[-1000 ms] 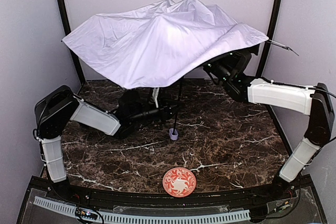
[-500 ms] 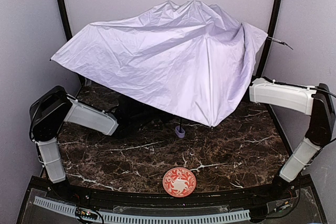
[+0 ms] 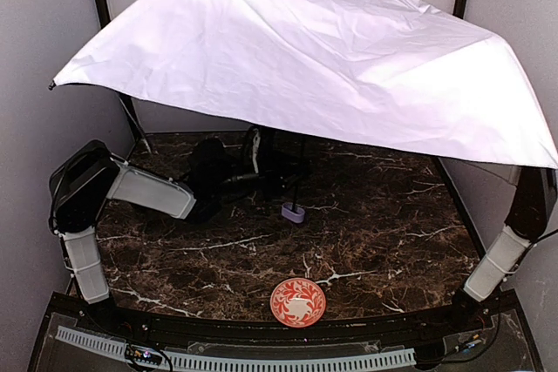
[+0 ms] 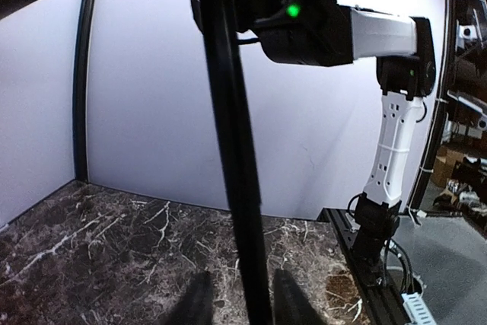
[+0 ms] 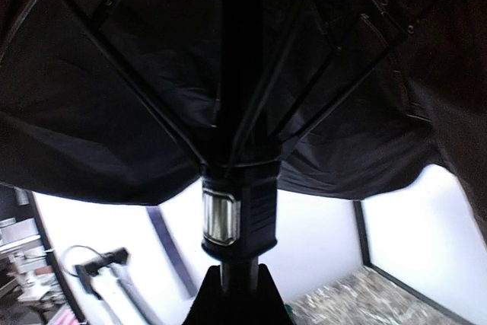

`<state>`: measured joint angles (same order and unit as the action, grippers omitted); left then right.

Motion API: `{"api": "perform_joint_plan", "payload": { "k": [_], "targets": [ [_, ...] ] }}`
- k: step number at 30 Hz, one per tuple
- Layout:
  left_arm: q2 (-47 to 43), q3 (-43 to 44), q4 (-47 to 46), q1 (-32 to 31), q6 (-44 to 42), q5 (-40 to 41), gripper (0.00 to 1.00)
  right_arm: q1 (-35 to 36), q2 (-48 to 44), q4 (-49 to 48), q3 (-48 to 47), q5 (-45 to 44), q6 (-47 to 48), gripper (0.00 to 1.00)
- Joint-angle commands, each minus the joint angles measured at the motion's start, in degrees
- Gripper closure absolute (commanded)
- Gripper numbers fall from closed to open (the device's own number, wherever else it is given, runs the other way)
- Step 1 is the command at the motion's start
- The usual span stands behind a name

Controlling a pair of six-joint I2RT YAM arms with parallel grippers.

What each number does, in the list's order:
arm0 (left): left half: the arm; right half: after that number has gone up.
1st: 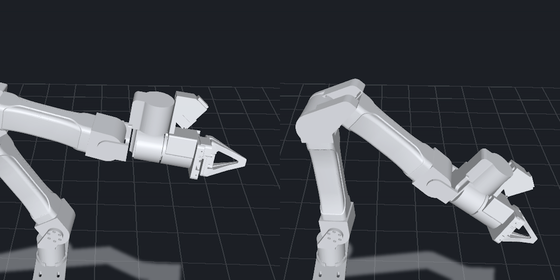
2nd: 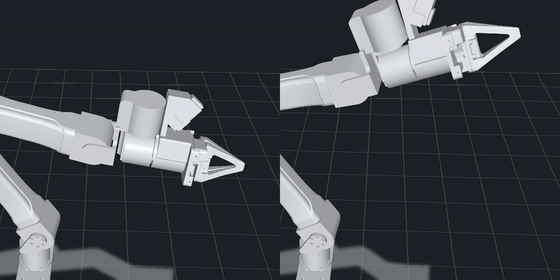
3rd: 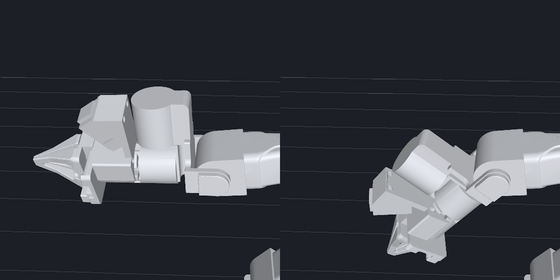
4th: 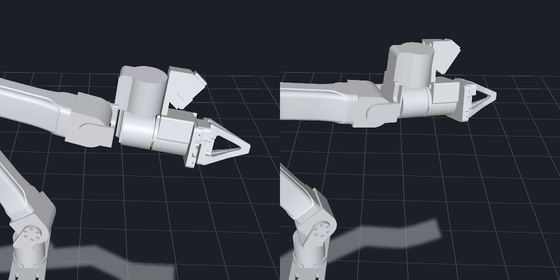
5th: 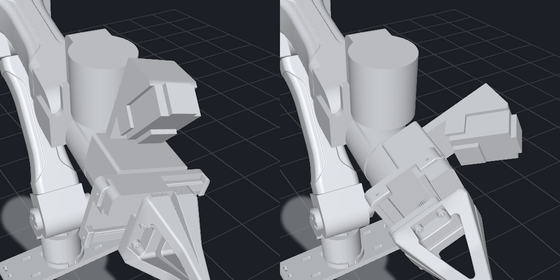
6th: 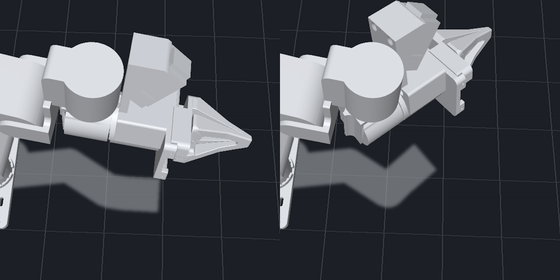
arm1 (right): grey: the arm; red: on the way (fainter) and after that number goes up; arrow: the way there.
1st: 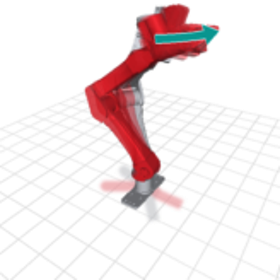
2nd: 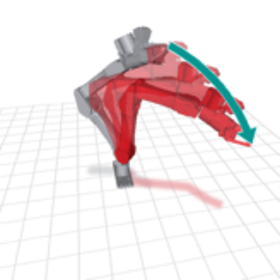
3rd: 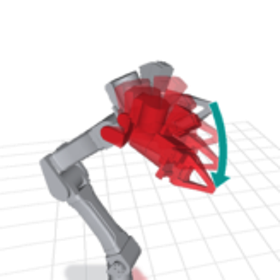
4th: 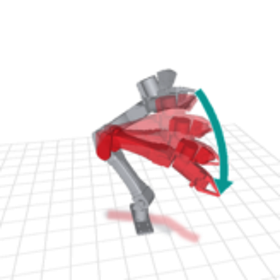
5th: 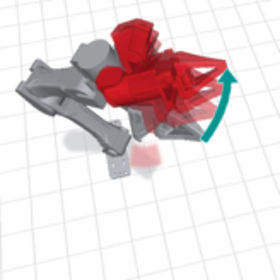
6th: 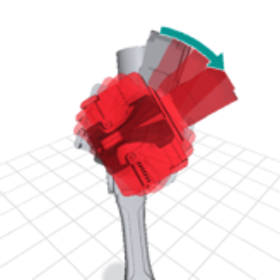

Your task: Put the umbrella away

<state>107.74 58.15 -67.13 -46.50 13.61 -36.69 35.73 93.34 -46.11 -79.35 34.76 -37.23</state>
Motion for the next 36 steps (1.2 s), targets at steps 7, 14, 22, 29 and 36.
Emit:
{"api": "perform_joint_plan", "payload": {
  "k": [7, 14, 22, 29, 36],
  "targets": [
    [-0.14, 1.36, -6.0, -0.81, 6.11, -0.2, 1.0, 0.09, 0.26, -4.15, -2.87, -2.28, -1.66, 0.87],
    [-0.41, 1.24, -3.46, -1.31, 5.27, 6.76, 1.0, 2.32, -5.59, -1.59, 3.26, -21.57, 11.79, 0.52],
    [0.88, 2.18, -4.3, -1.38, 5.65, 4.87, 1.0, 3.82, -3.87, -7.77, 3.12, -20.98, 14.5, 0.37],
    [0.85, 1.97, -4.67, -1.4, 5.84, 4.22, 1.0, 3.58, -2.52, -7.97, 1.42, -23.12, 13.99, 0.53],
    [0.71, 2.38, -4.28, -1.4, 5.62, 3.81, 1.0, 3.47, -2.46, -6.32, 0.94, -22.84, 14.31, 0.73]
  ]
}}
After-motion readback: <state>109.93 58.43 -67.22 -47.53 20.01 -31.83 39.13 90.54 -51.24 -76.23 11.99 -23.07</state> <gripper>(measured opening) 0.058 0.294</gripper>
